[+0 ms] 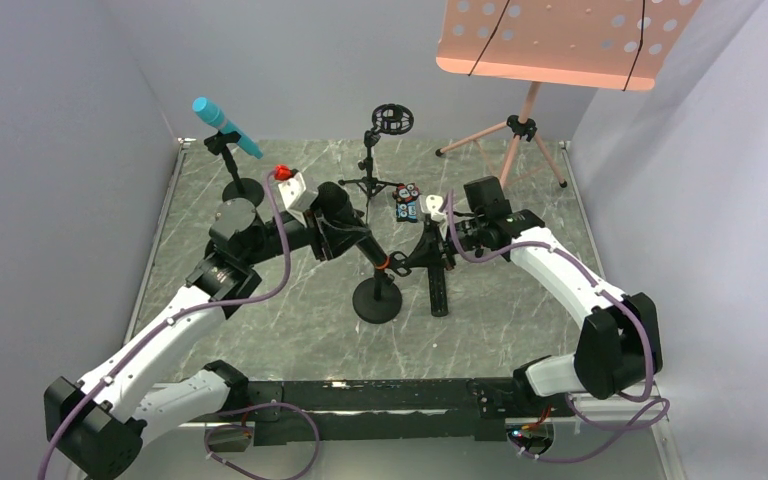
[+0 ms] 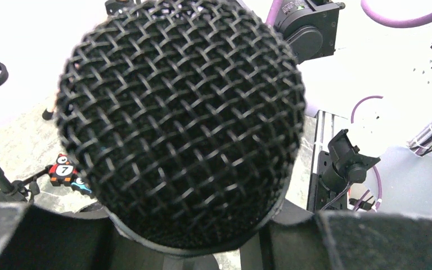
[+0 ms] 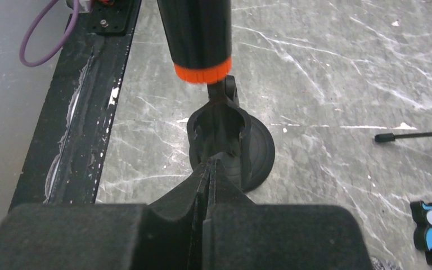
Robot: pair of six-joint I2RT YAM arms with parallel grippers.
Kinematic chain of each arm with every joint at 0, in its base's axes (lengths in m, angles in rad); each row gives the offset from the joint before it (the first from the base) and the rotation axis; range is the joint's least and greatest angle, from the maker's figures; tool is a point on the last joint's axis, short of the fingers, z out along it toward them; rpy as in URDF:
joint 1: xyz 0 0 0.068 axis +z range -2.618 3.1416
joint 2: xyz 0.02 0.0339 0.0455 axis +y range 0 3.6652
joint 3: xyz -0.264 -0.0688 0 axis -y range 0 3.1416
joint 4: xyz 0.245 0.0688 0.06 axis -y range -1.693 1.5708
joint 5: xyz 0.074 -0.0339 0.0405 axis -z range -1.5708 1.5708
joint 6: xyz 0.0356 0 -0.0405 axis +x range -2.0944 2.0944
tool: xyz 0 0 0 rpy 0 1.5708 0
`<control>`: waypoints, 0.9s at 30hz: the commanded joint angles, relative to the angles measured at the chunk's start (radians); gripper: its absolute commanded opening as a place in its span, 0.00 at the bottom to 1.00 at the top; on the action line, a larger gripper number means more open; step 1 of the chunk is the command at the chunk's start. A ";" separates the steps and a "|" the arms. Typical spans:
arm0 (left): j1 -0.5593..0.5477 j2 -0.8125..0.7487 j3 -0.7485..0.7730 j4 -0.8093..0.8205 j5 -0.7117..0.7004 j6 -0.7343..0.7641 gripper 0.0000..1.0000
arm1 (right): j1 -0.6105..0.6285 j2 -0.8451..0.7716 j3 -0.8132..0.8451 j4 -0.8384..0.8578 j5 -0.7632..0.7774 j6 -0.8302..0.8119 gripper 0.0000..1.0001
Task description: Attach the microphones to the stand
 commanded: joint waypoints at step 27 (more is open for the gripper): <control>-0.107 0.123 0.070 0.141 -0.084 0.031 0.00 | 0.035 0.003 -0.032 0.037 -0.039 -0.042 0.39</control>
